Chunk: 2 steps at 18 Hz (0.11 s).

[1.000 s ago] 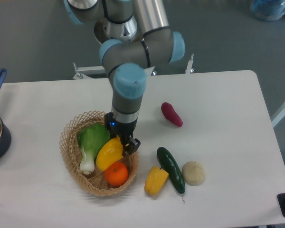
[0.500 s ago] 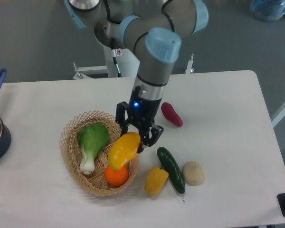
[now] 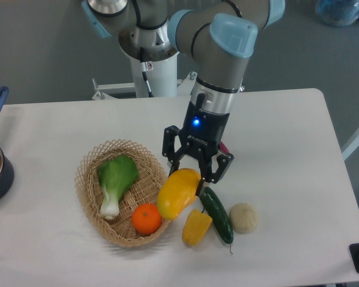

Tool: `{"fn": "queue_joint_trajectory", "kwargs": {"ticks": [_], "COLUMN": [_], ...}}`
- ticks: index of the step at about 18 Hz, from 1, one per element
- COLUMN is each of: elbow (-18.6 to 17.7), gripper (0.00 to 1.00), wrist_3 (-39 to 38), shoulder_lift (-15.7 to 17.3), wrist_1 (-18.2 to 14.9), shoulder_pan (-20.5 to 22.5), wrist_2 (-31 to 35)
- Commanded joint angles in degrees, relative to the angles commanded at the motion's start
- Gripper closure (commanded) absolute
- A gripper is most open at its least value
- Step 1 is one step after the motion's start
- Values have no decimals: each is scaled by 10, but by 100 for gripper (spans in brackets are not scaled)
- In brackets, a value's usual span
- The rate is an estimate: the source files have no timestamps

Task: Pick up the mango from the basket

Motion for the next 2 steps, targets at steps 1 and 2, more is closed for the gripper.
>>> {"fn": "queue_joint_trajectory", "kwargs": {"ticks": [1,2], "elbow": [-1,-3], "gripper": [57,57], "wrist_3": [1,1], "shoulder_lift": [0,0], "wrist_1": [0,0], "shoulder_pan": [0,0], "wrist_2": [0,0]}}
